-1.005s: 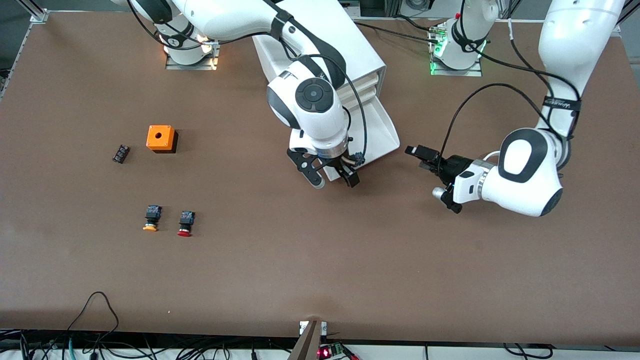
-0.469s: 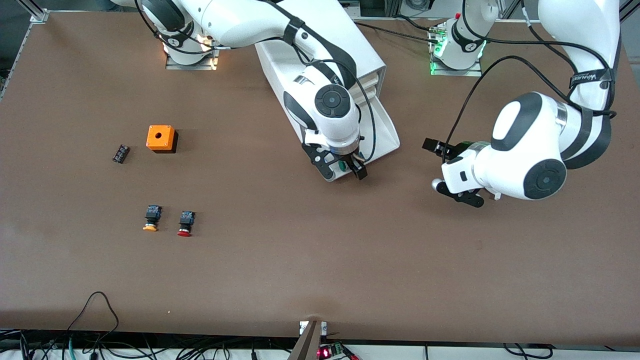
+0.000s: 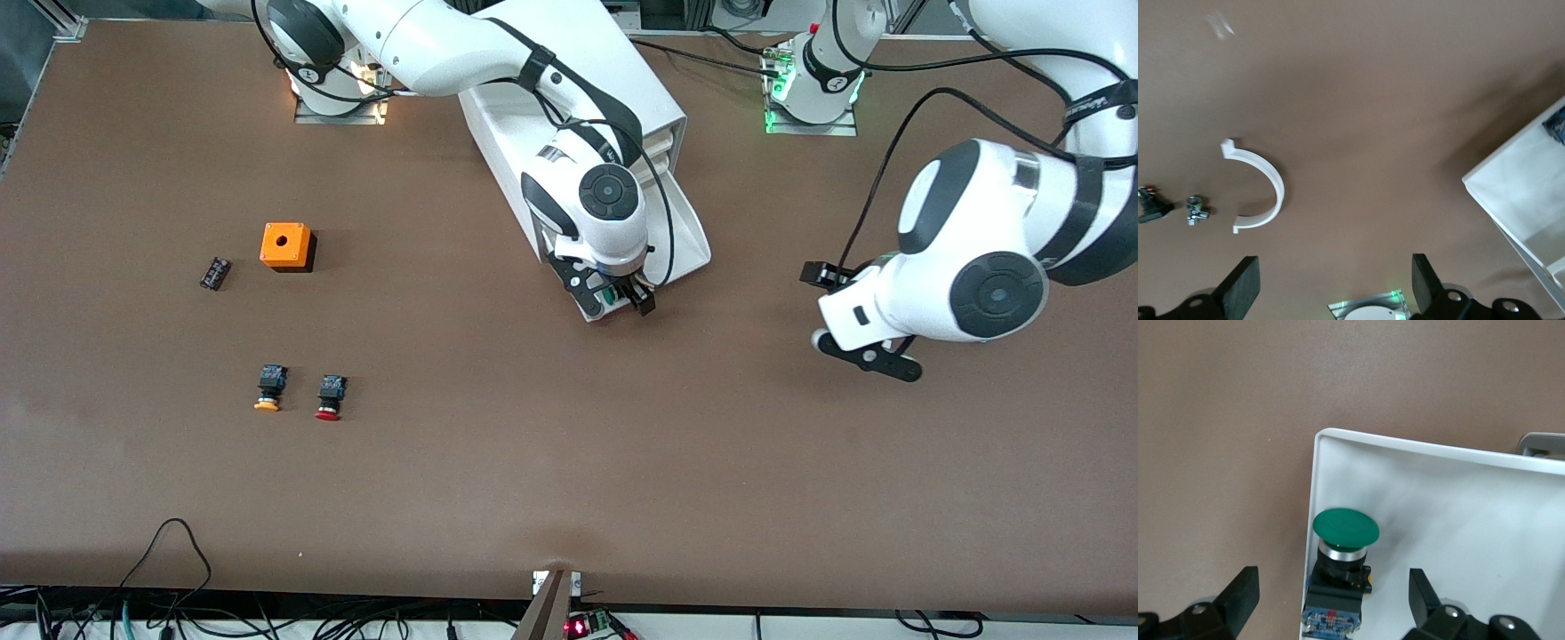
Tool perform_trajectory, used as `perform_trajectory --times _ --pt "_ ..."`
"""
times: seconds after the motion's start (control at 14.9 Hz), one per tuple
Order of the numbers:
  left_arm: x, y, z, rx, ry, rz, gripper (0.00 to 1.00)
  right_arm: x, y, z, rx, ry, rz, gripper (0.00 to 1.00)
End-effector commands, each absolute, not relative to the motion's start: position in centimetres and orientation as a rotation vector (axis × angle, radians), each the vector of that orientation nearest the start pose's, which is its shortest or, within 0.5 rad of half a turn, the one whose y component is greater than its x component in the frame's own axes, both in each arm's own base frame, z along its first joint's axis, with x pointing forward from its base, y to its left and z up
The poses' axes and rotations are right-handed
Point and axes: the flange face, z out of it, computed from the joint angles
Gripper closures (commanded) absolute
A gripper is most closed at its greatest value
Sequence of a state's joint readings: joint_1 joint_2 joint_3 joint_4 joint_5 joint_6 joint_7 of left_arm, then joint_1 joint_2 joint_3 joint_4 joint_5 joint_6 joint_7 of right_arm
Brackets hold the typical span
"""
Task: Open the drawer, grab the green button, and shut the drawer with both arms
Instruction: 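Grasp the green push button in the drawer with the right gripper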
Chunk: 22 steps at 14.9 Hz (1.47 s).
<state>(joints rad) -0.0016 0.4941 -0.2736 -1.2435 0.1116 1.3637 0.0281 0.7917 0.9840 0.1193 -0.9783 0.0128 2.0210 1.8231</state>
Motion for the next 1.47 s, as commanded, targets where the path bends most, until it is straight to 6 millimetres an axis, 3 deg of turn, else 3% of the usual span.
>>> perform_trajectory --times 0.0,0.07,0.33,0.74,1.0,1.21,1.41 --pt "65.2 -11.8 48.0 -3.037 0.419 0.502 0.00 50.9 60.9 27.1 -2.680 1.442 0.156 0.19" --pt "65.3 -11.8 47.8 -3.036 0.417 0.506 0.00 51.0 60.9 27.1 -2.679 1.439 0.155 0.30" --pt "65.3 -12.8 47.9 -3.036 0.419 0.482 0.00 51.0 60.9 27.1 -2.686 1.424 0.154 1.00" --pt "64.7 -15.3 47.7 -3.035 0.257 0.482 0.00 51.4 60.5 28.2 -2.681 1.431 0.152 1.00" --pt "64.4 -16.3 47.7 -3.031 0.168 0.477 0.00 53.2 58.8 31.9 -2.680 1.391 0.145 1.00" --pt "64.2 -17.4 46.7 -3.048 0.061 0.503 0.00 54.6 56.8 34.7 -2.753 1.248 0.135 1.00" --pt "65.2 -18.5 44.9 -3.120 -0.088 0.447 0.00 56.1 53.8 36.6 -2.921 0.913 0.144 1.00"
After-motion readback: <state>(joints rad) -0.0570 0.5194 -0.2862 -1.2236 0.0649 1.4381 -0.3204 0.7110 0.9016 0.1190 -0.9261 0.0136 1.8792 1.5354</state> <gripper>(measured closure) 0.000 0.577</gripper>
